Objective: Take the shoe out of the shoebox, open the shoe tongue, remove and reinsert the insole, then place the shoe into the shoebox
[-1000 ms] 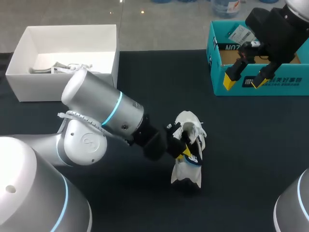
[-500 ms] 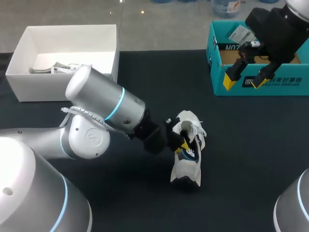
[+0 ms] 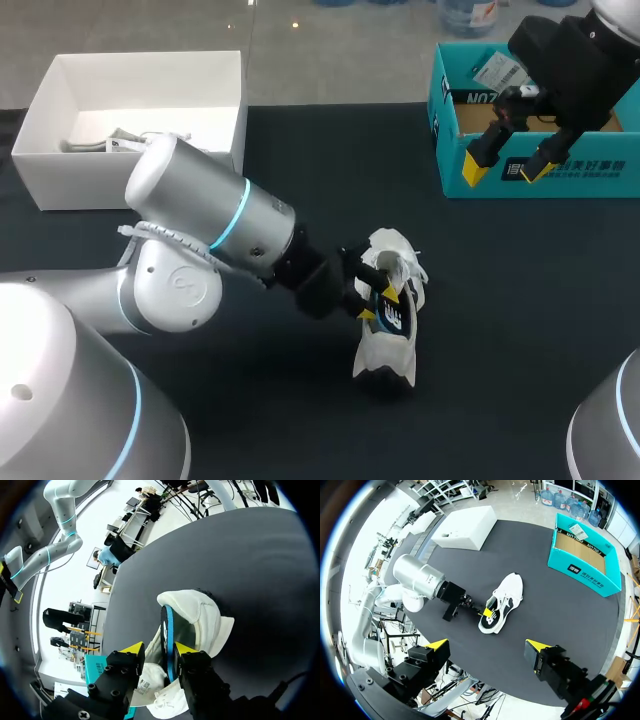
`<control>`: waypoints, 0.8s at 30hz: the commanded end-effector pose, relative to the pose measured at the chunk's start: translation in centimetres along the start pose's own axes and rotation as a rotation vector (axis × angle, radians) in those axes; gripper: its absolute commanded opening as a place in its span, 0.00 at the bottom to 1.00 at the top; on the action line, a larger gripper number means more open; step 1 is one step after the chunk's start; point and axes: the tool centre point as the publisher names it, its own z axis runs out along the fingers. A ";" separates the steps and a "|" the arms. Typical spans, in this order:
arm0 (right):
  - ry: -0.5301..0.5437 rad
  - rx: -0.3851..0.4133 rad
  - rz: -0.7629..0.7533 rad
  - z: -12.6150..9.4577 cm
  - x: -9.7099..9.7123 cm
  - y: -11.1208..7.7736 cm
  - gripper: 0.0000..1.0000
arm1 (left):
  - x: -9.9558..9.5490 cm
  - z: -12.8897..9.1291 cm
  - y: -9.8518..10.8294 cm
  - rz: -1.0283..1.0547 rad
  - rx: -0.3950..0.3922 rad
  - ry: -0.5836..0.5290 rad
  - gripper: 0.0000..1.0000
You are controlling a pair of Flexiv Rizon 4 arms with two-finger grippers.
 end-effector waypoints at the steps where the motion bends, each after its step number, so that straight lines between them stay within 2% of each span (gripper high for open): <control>1: 0.000 0.005 0.001 0.1 0.0 0.3 1.00 | 0.3 -0.2 -0.7 0.004 0.004 -0.003 0.29; 2: 0.000 0.005 0.001 0.1 0.0 0.3 1.00 | 0.3 -0.1 -0.9 0.005 0.010 -0.002 0.25; 4: 0.000 0.005 0.001 0.1 0.0 0.3 1.00 | 0.3 0.1 -1.2 0.012 0.018 0.001 0.01; 10: 0.000 0.005 0.001 0.1 0.0 0.3 1.00 | 0.6 0.5 -1.3 0.040 0.045 0.028 0.00; 18: 0.000 0.005 0.001 0.1 0.0 0.3 1.00 | 1.6 1.5 1.6 0.067 0.017 0.076 0.00; 24: 0.000 0.005 0.001 0.1 0.0 0.3 1.00 | 2.2 1.9 1.9 0.057 0.017 0.094 0.00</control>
